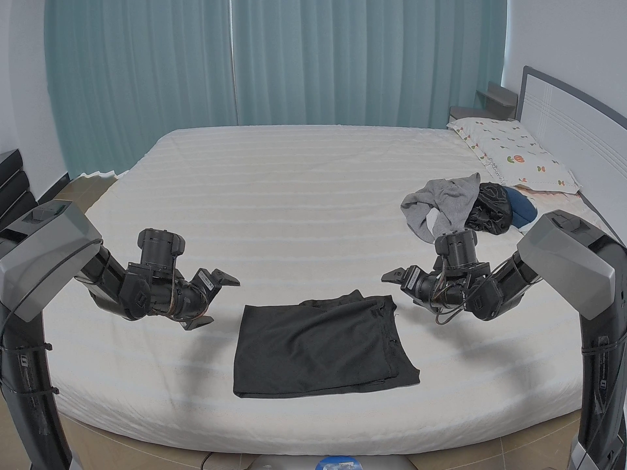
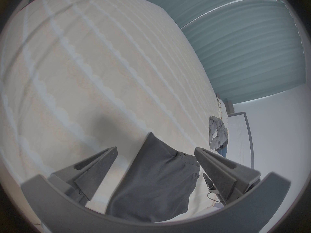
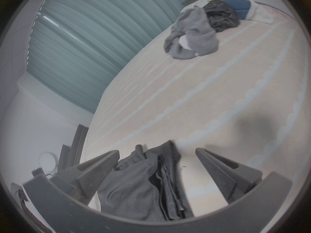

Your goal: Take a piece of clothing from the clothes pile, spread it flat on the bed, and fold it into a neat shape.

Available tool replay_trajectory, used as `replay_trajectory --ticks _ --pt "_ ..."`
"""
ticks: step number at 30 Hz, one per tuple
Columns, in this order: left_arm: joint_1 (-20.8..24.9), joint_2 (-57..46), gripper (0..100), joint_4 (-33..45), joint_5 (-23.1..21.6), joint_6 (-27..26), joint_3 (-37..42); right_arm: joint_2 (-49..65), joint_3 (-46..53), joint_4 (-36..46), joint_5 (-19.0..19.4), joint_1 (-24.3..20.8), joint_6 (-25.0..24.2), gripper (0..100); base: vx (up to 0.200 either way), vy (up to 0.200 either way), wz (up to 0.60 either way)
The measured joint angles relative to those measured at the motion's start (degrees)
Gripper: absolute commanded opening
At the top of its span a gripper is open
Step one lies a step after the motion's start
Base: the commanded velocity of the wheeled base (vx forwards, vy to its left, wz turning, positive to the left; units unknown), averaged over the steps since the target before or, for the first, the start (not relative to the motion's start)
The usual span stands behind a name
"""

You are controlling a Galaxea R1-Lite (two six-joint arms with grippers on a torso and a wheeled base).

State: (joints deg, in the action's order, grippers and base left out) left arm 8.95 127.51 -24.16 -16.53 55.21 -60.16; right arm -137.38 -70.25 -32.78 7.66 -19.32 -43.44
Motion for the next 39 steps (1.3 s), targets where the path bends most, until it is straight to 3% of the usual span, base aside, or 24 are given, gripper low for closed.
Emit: replay_trajectory --ticks 7,15,16,26,39 --pt "1.1 2.5 100 -0.1 3.9 -0.2 -2.8 -1.9 -1.7 -1.4 0.2 -2.8 0.6 100 0.000 0.000 0.00" --pt "1.4 3.9 100 -0.1 4.4 -0.1 -3.3 -4.8 -4.5 -1.6 -0.1 -4.2 2.0 100 0.000 0.000 0.00" --pt "1.4 4.0 100 -0.1 4.4 -0.2 -3.3 -5.1 -4.8 -1.6 -0.1 -4.2 2.1 0 0.000 0.000 0.00" --pt "1.9 4.5 100 -0.2 4.5 -0.6 -3.6 -7.0 -5.7 -2.0 -2.3 -3.8 3.0 0 0.000 0.000 0.00" --pt "3.0 5.6 100 -0.1 5.3 -0.5 -5.7 -5.0 -4.1 -2.1 -2.4 -1.0 2.6 0 0.000 0.000 0.00"
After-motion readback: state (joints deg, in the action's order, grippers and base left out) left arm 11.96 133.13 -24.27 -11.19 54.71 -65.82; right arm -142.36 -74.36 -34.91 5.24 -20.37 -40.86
